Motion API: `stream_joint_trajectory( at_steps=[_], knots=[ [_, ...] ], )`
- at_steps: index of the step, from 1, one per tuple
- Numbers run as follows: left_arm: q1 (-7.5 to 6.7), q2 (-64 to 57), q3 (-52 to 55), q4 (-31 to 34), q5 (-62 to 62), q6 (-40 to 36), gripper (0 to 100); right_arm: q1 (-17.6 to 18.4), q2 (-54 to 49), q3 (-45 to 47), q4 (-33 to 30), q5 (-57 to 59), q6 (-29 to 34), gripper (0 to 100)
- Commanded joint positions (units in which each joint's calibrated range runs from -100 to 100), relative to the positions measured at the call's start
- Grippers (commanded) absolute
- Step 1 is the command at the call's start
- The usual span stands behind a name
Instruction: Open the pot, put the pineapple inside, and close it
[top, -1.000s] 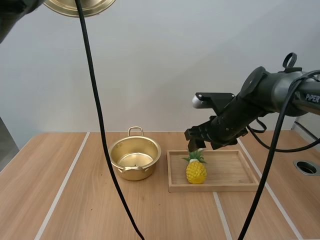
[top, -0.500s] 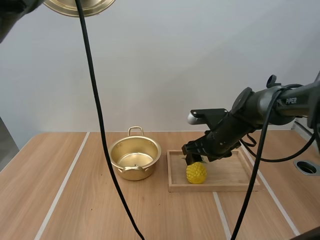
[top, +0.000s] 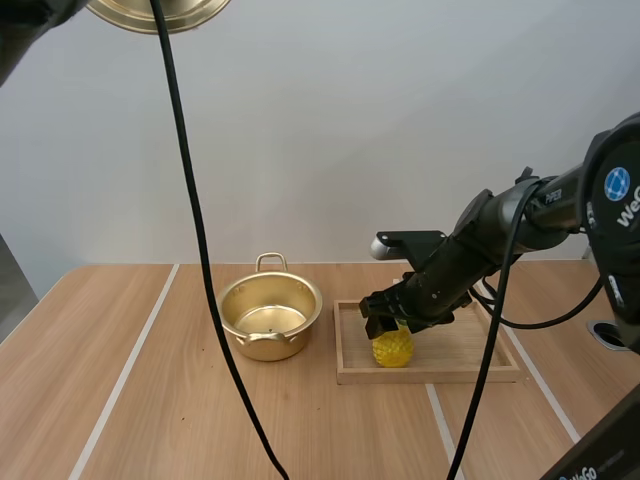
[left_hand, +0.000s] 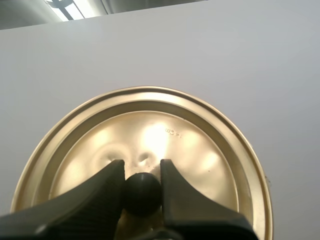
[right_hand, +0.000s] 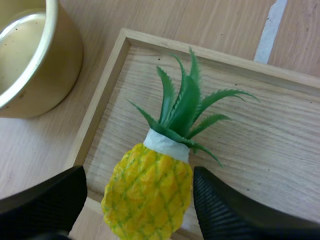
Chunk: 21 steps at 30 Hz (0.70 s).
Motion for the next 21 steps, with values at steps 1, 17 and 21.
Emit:
stream_joint_trajectory(
  at_steps=[1,17,21],
  knots=[
    [-0.19,-0.4,-0.7,0.1,-0.7,-0.5,0,0.0,0.6,0.2,0.6,-1.3,-1.2,100],
    [-0.19,-0.4,-0.7,0.1,-0.8,-0.5,0,0.0,5.8,0.2,0.6,-3.6,-2.2,100],
    [-0.19,-0.4,-0.7,0.1,-0.8,-0.5,0,0.0,6.0,0.2,0.6,-5.2,-2.2,100]
  ],
)
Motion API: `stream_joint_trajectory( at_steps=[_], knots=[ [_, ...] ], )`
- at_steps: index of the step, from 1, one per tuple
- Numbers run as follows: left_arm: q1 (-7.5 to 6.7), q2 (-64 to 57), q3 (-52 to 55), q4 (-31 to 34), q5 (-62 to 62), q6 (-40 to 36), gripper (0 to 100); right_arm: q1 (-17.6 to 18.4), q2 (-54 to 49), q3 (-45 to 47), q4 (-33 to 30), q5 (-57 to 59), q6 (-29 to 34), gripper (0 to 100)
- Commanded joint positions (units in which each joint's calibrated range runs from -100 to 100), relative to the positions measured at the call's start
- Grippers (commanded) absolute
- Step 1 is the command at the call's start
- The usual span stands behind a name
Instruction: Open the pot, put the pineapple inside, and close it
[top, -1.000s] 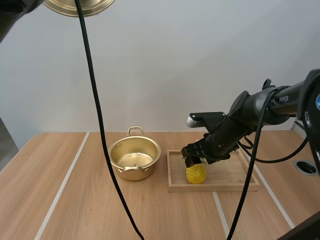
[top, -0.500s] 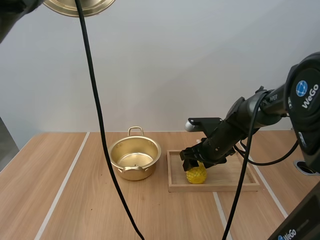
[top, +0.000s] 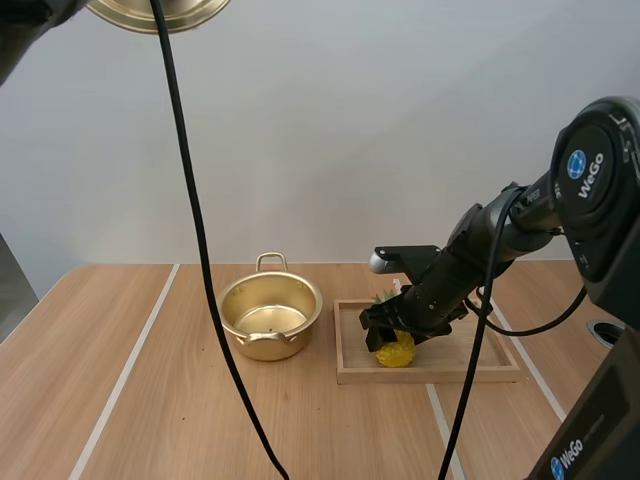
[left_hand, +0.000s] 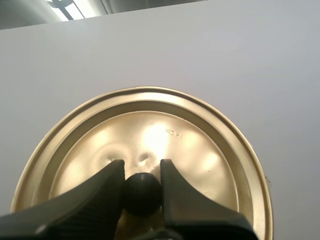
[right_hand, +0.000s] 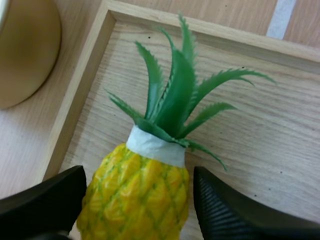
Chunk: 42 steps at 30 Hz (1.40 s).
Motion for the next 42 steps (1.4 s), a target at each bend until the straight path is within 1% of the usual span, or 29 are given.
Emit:
stream_joint_trajectory(
  at_steps=[1,2,3,5,6,7,8,18,22,24,30,37,42],
  knots=[
    [-0.19,-0.4,-0.7,0.1,-0.8,-0.5,0,0.0,-0.1,0.2,0.3,-1.4,-0.4,98],
    [-0.19,-0.4,-0.7,0.1,-0.8,-0.5,0,0.0,-0.1,0.2,0.4,-1.4,-0.4,93],
    [-0.19,-0.4,-0.7,0.1,-0.8,-0.5,0,0.0,-0.1,0.2,0.5,-1.4,-0.4,83],
    [-0.19,-0.4,-0.7,0.1,-0.8,-0.5,0,0.0,-0.1,0.2,0.6,-1.4,-0.4,55],
    [-0.19,-0.4,-0.7,0.1,-0.8,-0.5,0,0.0,-0.1,0.2,0.7,-1.4,-0.4,36],
    [-0.19,-0.4,-0.7,0.1,-0.8,-0.5,0,0.0,-0.1,0.2,1.0,-1.4,-0.4,14],
    [-0.19,-0.4,-0.7,0.1,-0.8,-0.5,0,0.0,-0.1,0.2,1.1,-1.4,-0.4,0],
    [-0.19,-0.4,-0.7,0.1,-0.8,-0.5,0,0.0,-1.1,-0.1,2.4,-4.7,-0.4,0],
    [-0.19,-0.4,-0.7,0.1,-0.8,-0.5,0,0.0,-4.2,-0.1,5.1,-5.6,-2.3,0],
    [-0.19,-0.4,-0.7,0.1,-0.8,-0.5,0,0.0,-6.4,-0.1,6.0,-6.4,-3.2,0],
    [-0.19,-0.4,-0.7,0.1,-0.8,-0.5,0,0.0,-14.2,-0.1,7.0,-12.4,-3.2,0],
    [-0.19,-0.4,-0.7,0.1,-0.8,-0.5,0,0.0,-26.4,-0.1,12.0,-15.9,-4.3,0],
    [-0.19,-0.4,-0.7,0.1,-0.8,-0.5,0,0.0,-33.9,-0.1,12.1,-17.0,-5.1,0]
  ],
)
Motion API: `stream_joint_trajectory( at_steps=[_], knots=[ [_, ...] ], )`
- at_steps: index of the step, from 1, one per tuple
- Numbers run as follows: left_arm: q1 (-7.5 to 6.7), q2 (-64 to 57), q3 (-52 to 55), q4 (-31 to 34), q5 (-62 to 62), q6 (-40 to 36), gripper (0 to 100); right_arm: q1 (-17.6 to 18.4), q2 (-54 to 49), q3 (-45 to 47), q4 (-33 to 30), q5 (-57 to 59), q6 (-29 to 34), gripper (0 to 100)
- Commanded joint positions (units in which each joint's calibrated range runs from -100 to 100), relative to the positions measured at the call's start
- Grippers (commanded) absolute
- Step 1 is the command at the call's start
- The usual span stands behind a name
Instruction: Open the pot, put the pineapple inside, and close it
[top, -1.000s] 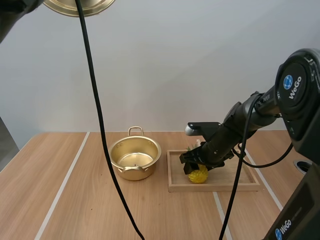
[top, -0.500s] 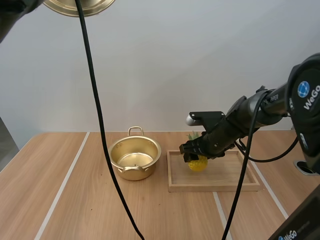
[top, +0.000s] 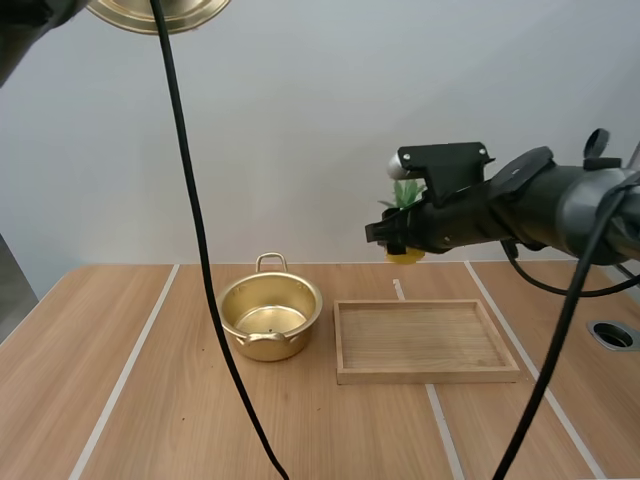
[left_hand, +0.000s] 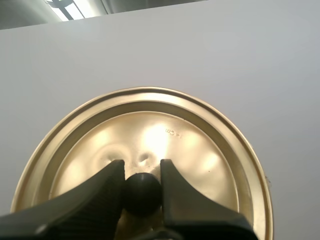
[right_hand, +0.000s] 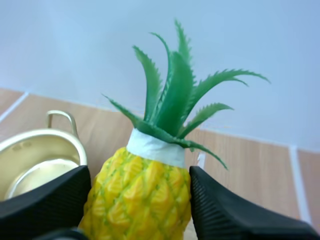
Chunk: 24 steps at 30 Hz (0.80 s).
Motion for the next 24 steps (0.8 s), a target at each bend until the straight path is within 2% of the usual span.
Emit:
stream_joint_trajectory(
  at_steps=[1,11,17,20,24],
  knots=[
    [-0.19,-0.4,-0.7,0.1,-0.8,-0.5,0,0.0,-4.9,-0.1,0.5,-1.0,-0.9,0],
    [-0.19,-0.4,-0.7,0.1,-0.8,-0.5,0,0.0,-16.4,-0.1,1.0,-1.6,-0.9,0],
    [-0.19,-0.4,-0.7,0.1,-0.8,-0.5,0,0.0,-18.3,-0.1,1.9,-1.6,-0.9,0],
    [-0.19,-0.4,-0.7,0.1,-0.8,-0.5,0,0.0,-18.0,-0.1,4.5,-1.0,-2.6,0],
    [-0.19,-0.4,-0.7,0.1,-0.8,-0.5,0,0.0,-18.0,-0.1,12.5,-0.3,-9.6,0]
  ],
)
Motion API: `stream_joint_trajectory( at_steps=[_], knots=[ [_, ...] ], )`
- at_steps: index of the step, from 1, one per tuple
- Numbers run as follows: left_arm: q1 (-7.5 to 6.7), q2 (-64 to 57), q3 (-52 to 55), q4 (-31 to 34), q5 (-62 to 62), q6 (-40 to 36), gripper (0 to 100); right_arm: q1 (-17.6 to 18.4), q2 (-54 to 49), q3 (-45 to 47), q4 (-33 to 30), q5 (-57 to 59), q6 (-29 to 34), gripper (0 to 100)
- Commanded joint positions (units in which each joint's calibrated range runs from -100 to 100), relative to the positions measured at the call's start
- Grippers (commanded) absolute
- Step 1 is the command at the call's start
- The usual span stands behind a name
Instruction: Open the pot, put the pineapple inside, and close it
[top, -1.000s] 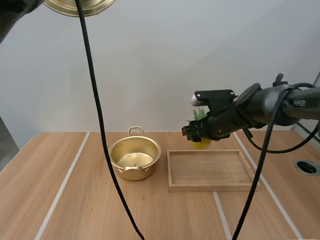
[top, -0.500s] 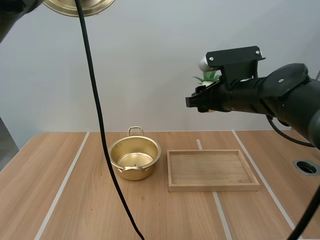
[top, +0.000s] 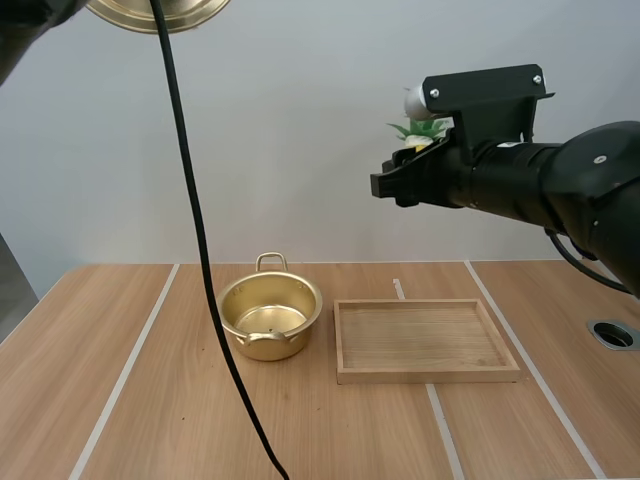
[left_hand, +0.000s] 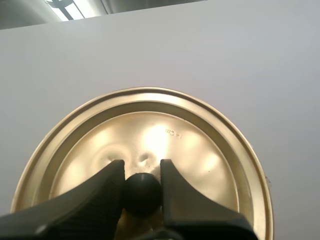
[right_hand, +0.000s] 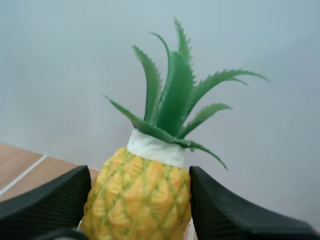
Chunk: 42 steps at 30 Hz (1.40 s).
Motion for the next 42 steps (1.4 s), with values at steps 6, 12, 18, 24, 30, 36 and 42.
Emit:
stream_joint_trajectory(
  at_steps=[6,12,18,24,30,36,42],
  knots=[
    [-0.19,-0.4,-0.7,0.1,-0.8,-0.5,0,0.0,5.0,-0.1,12.7,5.5,-12.6,0],
    [-0.19,-0.4,-0.7,0.1,-0.8,-0.5,0,0.0,11.4,-0.1,18.6,9.3,-20.4,0],
    [-0.19,-0.4,-0.7,0.1,-0.8,-0.5,0,3.8,15.2,-0.1,22.1,9.2,-27.6,0],
    [-0.19,-0.4,-0.7,0.1,-0.8,-0.5,0,10.1,20.2,-0.1,22.1,0.3,-28.5,0],
    [-0.19,-0.4,-0.7,0.1,-0.8,-0.5,0,11.6,26.4,-0.1,23.1,0.1,-30.0,0],
    [-0.19,-0.4,-0.7,0.1,-0.8,-0.5,0,13.6,31.3,-0.1,28.5,1.1,-35.9,0],
    [-0.19,-0.4,-0.7,0.1,-0.8,-0.5,0,16.1,36.6,-0.1,32.2,1.0,-37.1,0]
  ],
)
